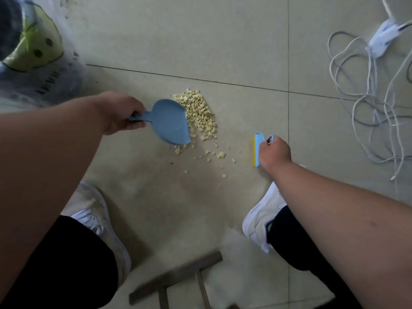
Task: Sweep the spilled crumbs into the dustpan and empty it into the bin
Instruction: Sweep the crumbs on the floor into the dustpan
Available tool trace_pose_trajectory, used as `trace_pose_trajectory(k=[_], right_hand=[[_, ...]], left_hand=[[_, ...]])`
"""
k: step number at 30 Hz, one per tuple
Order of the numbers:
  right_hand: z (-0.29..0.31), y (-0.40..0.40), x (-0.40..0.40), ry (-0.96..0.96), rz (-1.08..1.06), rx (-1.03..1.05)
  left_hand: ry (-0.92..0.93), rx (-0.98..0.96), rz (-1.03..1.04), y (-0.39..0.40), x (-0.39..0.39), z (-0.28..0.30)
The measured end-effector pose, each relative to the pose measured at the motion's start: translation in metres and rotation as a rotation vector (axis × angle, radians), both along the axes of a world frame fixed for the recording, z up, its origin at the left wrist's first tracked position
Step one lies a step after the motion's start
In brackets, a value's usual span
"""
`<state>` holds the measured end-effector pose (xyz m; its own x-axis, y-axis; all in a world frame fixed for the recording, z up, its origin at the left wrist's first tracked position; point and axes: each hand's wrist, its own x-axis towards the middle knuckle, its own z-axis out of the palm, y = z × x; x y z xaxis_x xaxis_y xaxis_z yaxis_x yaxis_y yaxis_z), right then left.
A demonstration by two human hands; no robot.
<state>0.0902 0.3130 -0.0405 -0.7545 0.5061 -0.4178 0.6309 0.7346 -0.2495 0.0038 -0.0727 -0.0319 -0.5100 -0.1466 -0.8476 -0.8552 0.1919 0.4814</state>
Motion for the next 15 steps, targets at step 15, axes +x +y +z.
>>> trace_pose_trajectory(k=[15], right_hand=[[-0.073,-0.086,-0.006,0.042,-0.085,-0.343]], left_hand=[[-0.064,0.141,0.043,-0.023,0.008,-0.027]])
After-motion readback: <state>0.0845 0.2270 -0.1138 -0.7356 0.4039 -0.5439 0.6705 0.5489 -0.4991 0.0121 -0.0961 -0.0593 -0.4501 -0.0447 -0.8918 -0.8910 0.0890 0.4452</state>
